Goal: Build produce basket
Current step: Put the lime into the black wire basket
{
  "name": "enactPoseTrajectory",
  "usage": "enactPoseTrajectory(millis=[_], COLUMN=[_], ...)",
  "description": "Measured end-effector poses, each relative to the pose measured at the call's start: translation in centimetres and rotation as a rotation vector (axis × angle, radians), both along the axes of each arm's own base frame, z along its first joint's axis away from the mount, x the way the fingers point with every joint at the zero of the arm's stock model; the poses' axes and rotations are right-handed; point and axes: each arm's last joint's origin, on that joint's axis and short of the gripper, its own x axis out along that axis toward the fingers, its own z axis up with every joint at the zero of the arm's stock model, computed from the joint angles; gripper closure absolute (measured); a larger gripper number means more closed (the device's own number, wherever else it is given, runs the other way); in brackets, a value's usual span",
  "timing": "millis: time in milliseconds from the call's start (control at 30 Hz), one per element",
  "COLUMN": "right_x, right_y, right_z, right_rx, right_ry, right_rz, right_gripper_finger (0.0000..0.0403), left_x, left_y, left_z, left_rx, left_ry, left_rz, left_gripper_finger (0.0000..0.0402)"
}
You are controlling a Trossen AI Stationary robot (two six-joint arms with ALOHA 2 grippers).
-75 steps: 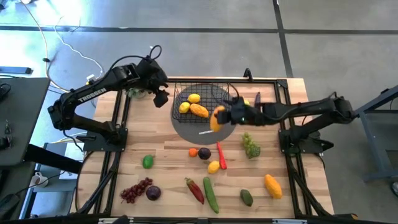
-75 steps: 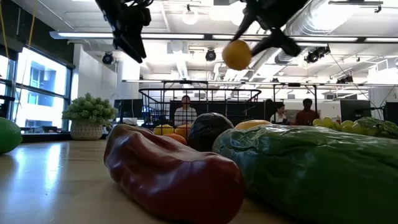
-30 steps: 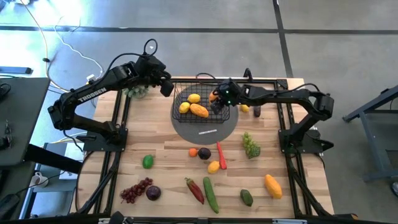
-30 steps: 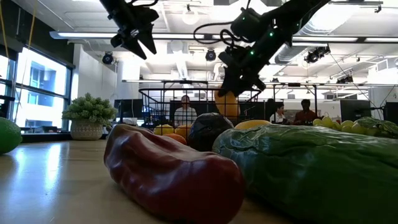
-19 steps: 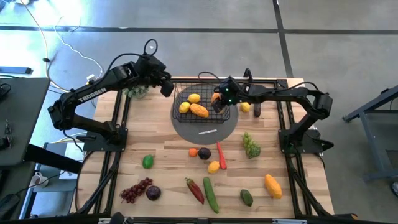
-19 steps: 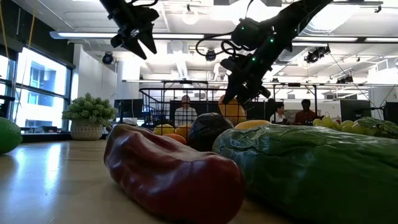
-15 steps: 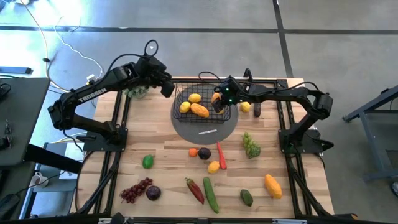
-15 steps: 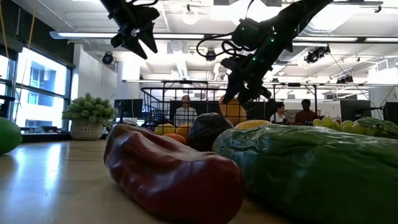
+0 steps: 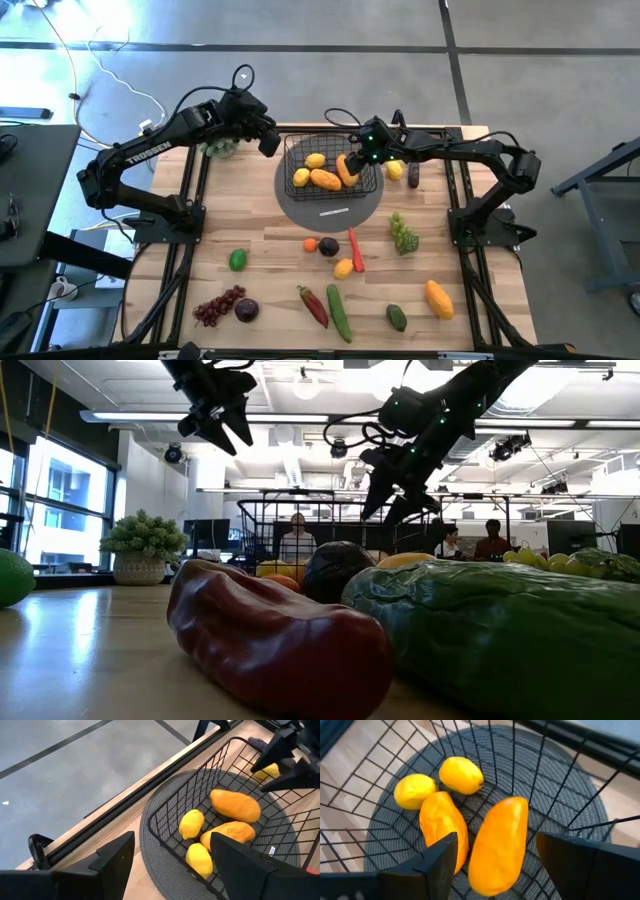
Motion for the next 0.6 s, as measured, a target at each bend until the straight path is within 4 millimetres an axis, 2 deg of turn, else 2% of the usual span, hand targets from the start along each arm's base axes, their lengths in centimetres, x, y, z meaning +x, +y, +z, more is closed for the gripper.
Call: enactPoseTrajectory(millis=[333, 600], right_x=[-0.2, -1.4], right_y=[-0.1, -0.4], right_z=[1.0, 3.2], right_rx=[-0.037, -0.124], right_ry=[-0.043, -0.086], right_rz=[0.004, -0.011], right_gripper_finger=[0.0151, 0.0151], left_x=[0.0, 0.5], left_y=[-0.1, -1.9], left_z=[-0.1, -0.7], left_rx=[-0.016, -0.107], left_ry=[0.008, 0.041], left_rz=[0.001, -0.036], left_gripper_finger=[0.0151, 0.0151])
